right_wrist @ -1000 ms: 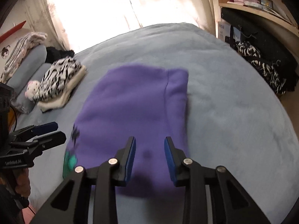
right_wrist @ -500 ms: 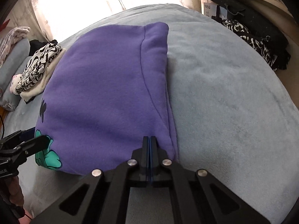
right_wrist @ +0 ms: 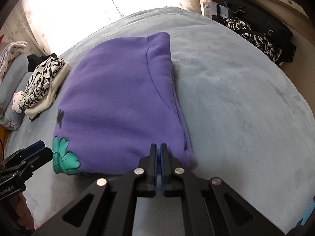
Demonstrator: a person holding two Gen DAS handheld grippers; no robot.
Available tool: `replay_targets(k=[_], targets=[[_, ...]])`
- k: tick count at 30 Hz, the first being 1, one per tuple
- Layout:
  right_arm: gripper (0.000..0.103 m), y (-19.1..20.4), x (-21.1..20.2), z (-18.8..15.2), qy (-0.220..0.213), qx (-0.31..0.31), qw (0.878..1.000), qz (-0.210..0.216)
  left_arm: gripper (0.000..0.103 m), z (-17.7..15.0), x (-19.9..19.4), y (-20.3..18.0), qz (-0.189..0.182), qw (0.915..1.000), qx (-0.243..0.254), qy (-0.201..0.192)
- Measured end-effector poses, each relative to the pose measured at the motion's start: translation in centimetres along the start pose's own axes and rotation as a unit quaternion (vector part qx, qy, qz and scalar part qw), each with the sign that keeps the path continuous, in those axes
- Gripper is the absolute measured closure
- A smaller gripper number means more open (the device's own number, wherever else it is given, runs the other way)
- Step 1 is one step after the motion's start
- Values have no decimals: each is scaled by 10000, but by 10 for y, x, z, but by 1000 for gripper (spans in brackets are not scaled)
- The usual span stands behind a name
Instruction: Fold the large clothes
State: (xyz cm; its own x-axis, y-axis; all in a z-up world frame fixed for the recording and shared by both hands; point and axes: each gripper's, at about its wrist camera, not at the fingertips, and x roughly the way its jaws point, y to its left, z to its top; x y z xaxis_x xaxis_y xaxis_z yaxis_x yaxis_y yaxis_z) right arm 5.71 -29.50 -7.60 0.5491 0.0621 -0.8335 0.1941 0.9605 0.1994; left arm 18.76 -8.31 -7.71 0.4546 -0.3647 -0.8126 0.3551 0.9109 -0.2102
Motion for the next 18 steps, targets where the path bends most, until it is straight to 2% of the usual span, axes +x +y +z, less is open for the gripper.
replay_targets(k=[6,11,13,15,17,18], targets=[[96,2,-13,-18,149,178,9995,225,24,-10,-25,4,132,9997,-164,-86],[95,6,-21,-24,202,114,9992,327,19,-12,-41,1,459,9986,-194,-197],[91,7,-25,-23,176,96,9992,360,16,-12,-46,-2,603,9977,-153,-282],[68,8,-30,-20,119,83,9990,425,16,-10,-53,-4,664,9968,-104,-431],[53,8,-35,-14,30,54,9988,491,15,-8,-57,-7,649,9961,-85,-586],[49,8,-38,-8,-31,23,9988,485,15,-6,-58,-6,598,9959,-109,-663]])
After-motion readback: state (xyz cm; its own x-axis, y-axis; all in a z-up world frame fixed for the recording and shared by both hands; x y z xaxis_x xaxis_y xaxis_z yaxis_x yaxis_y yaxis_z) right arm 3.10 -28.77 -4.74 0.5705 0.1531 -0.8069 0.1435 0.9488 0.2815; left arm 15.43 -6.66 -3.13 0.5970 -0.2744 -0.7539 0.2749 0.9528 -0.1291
